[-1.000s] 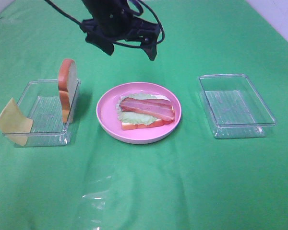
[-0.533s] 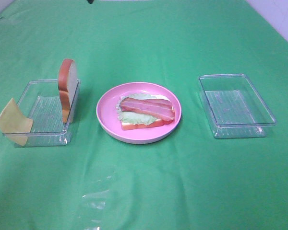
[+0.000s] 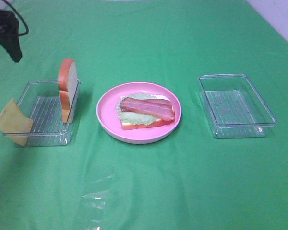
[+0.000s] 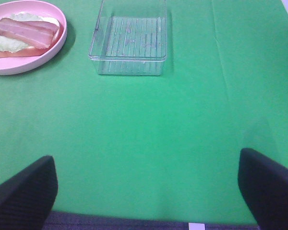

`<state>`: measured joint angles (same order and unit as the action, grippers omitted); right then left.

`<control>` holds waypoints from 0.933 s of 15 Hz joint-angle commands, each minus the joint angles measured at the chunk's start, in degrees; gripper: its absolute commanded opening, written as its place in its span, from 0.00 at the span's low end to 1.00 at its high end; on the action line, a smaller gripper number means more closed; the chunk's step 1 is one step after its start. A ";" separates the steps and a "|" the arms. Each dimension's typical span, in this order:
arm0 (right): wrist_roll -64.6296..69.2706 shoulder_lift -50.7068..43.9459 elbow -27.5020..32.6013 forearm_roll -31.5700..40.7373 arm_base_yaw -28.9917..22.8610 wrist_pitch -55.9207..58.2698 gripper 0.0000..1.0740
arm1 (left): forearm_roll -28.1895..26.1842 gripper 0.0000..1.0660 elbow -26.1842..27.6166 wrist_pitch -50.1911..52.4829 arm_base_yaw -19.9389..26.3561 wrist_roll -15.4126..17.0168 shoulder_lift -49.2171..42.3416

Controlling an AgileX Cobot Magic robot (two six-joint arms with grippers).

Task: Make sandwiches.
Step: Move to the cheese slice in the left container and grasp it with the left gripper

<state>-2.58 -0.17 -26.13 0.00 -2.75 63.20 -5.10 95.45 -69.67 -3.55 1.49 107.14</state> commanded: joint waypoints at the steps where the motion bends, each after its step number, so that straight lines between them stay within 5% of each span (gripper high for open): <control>1: -0.11 -1.95 0.23 0.00 0.00 -0.40 0.92 | -2.98 0.95 -7.16 2.75 1.72 -1.49 -0.34; 6: -0.06 -1.95 0.23 0.00 0.00 -0.40 0.92 | -3.84 0.95 -18.79 15.30 1.89 -2.35 0.86; 14: 0.00 -1.95 0.23 0.00 0.00 -0.40 0.92 | -4.35 0.91 -18.85 19.37 1.89 -2.41 6.36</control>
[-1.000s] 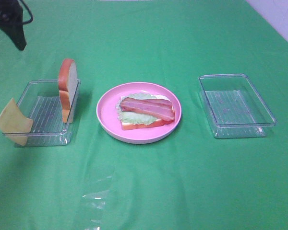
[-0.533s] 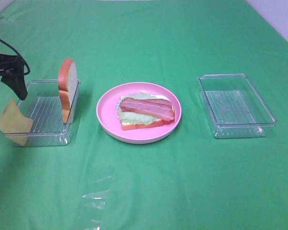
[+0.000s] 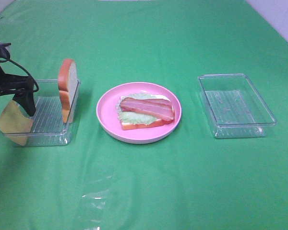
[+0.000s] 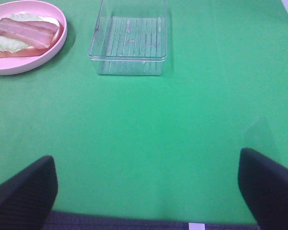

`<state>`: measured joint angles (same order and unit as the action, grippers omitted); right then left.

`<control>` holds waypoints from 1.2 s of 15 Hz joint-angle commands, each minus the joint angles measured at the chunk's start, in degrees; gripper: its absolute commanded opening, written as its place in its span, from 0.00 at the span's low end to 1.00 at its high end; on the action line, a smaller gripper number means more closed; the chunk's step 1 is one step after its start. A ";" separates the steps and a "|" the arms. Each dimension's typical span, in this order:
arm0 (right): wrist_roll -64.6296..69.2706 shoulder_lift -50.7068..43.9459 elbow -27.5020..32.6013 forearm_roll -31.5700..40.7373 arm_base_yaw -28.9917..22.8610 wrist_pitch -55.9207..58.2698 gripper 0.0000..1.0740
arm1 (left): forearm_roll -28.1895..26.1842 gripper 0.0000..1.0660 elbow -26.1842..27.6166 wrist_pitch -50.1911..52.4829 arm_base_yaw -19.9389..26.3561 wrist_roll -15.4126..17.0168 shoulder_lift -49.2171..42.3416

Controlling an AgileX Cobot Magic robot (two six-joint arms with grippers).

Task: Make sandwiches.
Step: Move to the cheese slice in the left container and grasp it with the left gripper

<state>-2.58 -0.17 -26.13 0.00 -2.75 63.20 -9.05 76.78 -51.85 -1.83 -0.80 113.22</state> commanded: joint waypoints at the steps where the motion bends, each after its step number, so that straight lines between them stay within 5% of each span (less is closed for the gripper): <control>1: 0.00 -1.95 0.23 0.00 0.00 -0.40 0.92 | -0.40 0.90 -0.17 2.01 0.17 -0.11 0.34; 4: 0.00 -1.95 0.23 0.00 0.00 -0.40 0.92 | -0.40 0.82 -0.17 1.09 0.17 -0.11 0.34; 9: 0.00 -1.95 0.23 0.00 0.00 -0.40 0.92 | -0.40 0.41 -0.17 -0.11 0.17 -0.11 0.34; 15: 0.00 -1.95 0.23 0.00 0.00 -0.40 0.92 | 0.69 0.29 -0.17 -0.80 0.17 0.11 0.34; 18: 0.00 -1.95 0.23 0.00 0.00 -0.40 0.92 | 0.63 0.07 -0.17 -0.69 0.17 1.43 0.34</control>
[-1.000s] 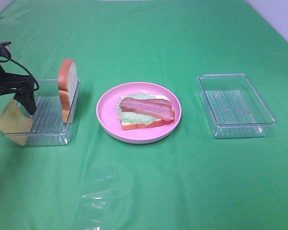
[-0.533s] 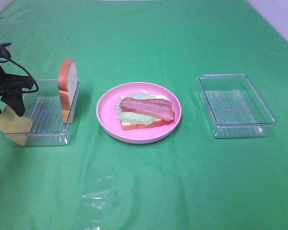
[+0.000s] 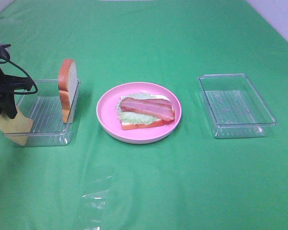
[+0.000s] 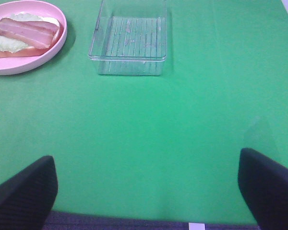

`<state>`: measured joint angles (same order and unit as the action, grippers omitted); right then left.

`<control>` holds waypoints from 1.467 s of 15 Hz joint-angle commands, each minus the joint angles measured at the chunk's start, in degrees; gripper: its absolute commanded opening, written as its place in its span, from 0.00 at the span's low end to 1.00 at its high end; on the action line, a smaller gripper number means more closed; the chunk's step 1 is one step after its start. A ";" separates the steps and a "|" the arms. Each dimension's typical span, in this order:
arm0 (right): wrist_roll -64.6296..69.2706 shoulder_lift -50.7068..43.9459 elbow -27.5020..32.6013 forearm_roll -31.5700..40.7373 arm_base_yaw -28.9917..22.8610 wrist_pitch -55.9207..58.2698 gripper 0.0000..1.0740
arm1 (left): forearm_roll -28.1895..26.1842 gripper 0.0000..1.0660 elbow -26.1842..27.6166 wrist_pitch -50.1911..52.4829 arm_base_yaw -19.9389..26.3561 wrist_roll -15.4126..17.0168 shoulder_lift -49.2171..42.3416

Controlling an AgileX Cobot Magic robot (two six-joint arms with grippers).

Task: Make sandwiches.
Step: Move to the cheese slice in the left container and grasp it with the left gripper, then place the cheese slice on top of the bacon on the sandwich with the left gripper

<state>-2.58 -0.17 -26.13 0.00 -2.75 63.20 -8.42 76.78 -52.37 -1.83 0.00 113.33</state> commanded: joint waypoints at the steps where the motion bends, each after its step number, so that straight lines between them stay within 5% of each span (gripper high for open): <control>1: 0.00 -1.95 0.23 0.00 0.00 -0.40 0.92 | 0.00 0.02 -0.17 -0.40 0.17 0.63 0.23; 11: 0.06 -1.95 0.23 0.00 0.00 -0.40 0.92 | -0.46 0.00 3.78 -1.72 0.17 0.80 -3.72; 17: 0.06 -1.95 0.23 0.00 0.00 -0.40 0.92 | -1.38 0.00 13.01 -3.27 0.11 1.89 -10.60; 22: 0.06 -1.95 0.23 0.00 0.00 -0.40 0.92 | -4.13 0.00 19.14 0.46 -4.87 1.89 -12.26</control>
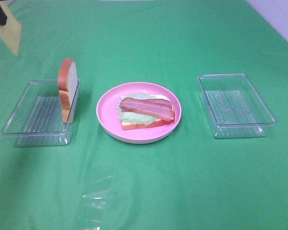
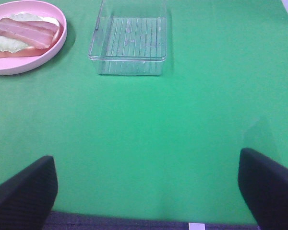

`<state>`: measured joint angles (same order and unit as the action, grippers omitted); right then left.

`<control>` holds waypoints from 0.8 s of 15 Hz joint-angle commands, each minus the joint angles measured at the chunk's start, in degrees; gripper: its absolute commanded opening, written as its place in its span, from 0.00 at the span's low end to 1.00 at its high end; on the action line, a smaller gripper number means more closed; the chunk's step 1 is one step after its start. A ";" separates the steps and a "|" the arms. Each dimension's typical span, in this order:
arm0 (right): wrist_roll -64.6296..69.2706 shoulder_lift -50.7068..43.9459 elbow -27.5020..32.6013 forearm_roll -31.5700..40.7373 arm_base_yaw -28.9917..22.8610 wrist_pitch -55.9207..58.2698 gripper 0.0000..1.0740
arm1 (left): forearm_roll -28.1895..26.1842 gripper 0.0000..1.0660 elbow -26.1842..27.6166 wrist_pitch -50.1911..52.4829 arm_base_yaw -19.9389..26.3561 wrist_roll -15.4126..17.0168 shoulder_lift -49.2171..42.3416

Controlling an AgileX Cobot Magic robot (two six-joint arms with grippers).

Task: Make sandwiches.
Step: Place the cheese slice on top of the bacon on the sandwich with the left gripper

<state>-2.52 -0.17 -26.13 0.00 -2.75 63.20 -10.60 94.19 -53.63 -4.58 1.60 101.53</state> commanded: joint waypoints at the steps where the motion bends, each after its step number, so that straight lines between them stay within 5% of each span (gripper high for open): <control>1: 0.00 -1.95 0.23 0.00 0.00 -0.40 0.92 | -2.98 0.00 2.46 3.55 -4.01 0.29 -0.46; 5: 0.00 -1.95 0.23 0.00 0.00 -0.40 0.92 | -11.06 0.00 2.81 10.43 -10.83 -0.52 0.29; 9: 0.00 -1.95 0.23 0.00 0.00 -0.40 0.92 | -25.55 0.00 2.81 11.92 -17.53 -9.11 5.56; 12: 0.00 -1.95 0.23 0.00 0.00 -0.40 0.92 | -29.22 0.00 2.81 12.09 -20.40 -11.17 9.74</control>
<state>-2.52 -0.17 -26.13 0.00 -2.75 63.20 -38.56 96.83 -42.17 -24.64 -8.88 110.92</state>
